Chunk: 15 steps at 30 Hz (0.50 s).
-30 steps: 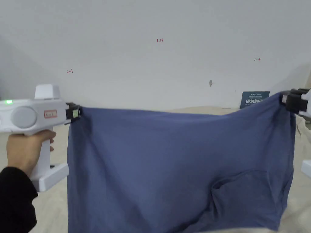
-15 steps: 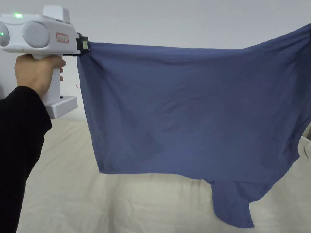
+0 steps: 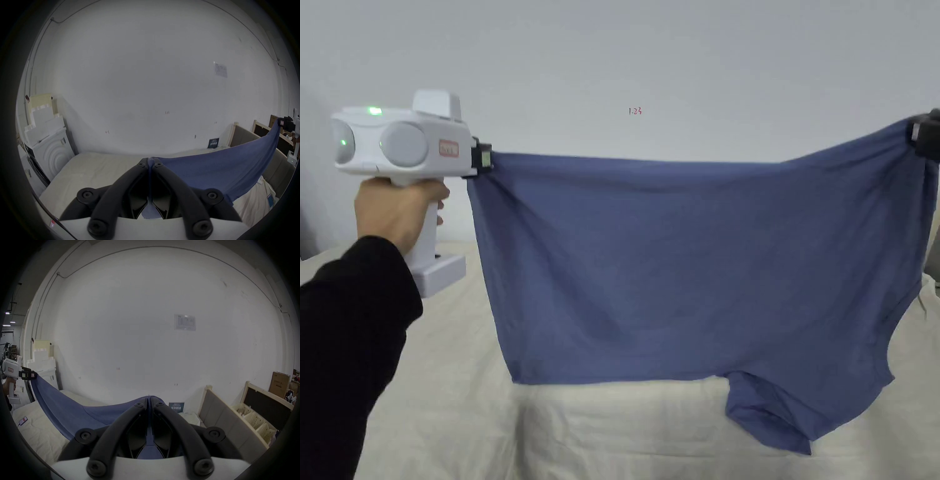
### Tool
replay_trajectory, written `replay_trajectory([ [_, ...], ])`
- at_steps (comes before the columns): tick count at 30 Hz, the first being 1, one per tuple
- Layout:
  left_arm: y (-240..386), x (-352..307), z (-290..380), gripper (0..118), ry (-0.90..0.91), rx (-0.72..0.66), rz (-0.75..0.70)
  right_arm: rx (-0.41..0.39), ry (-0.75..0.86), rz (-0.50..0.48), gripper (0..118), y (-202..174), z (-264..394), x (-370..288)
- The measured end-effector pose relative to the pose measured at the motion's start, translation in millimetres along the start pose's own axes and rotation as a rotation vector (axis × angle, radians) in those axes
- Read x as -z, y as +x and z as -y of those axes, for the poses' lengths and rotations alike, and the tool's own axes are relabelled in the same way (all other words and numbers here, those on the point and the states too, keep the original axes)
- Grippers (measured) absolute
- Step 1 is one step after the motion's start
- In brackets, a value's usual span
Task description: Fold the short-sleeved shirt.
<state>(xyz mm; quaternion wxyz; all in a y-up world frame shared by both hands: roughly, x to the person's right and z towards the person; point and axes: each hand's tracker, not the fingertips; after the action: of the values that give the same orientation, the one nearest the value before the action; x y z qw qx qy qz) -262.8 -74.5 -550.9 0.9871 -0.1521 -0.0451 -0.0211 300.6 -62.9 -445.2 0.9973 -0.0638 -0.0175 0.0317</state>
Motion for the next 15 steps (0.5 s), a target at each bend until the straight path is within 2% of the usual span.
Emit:
replay_trajectory([
  [10,5,40,94,1,-0.143,-0.022,-0.019,0.042,-0.153,-0.015,2,-6,98,35],
  [15,3,36,157,1,-0.219,-0.047,0.006,0.084,-0.232,-0.035,2,-13,158,18],
])
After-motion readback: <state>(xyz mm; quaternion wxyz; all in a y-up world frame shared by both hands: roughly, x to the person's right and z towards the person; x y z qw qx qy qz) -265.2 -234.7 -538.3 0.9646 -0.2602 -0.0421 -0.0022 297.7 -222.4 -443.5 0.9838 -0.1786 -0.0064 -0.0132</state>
